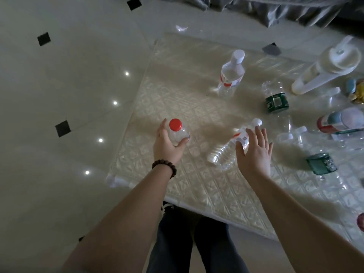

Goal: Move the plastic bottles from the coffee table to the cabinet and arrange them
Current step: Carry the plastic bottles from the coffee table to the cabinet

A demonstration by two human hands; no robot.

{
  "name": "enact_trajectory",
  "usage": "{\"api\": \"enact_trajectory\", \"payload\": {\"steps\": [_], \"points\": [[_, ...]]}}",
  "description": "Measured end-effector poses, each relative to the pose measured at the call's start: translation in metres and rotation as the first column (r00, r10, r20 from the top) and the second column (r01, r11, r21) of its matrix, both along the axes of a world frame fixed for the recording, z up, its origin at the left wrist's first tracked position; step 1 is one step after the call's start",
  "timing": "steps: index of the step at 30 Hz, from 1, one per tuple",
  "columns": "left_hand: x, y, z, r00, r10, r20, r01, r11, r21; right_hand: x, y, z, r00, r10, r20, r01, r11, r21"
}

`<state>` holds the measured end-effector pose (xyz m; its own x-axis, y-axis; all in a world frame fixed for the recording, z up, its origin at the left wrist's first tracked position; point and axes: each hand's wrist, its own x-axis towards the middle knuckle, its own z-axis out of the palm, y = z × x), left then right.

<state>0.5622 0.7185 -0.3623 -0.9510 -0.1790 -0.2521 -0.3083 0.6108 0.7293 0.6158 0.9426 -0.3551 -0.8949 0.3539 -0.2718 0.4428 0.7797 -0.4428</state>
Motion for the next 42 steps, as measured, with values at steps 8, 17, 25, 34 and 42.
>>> {"api": "enact_trajectory", "payload": {"steps": [8,17,25,34,42], "points": [[-0.017,0.022,0.004,0.986,-0.08,-0.145,0.085,0.996,0.033,-0.007,0.01,-0.021,0.971,-0.233,0.053,0.235,0.971,-0.048],[-0.018,0.036,0.016,0.947,-0.21,-0.245,0.207,0.978,-0.036,-0.058,0.01,-0.06,0.789,-0.517,0.332,0.577,0.809,-0.111],[-0.015,0.032,0.008,0.955,-0.255,-0.15,0.252,0.967,-0.034,-0.07,0.019,-0.078,0.743,-0.535,0.403,0.624,0.772,-0.125],[-0.021,0.029,0.054,0.943,-0.29,-0.162,0.285,0.957,-0.055,-0.057,0.017,-0.003,0.9,-0.431,0.065,0.435,0.881,-0.185],[-0.022,0.035,0.175,0.926,-0.319,-0.202,0.319,0.947,-0.033,-0.03,0.027,0.167,0.871,-0.446,-0.207,0.405,0.89,-0.21]]}}
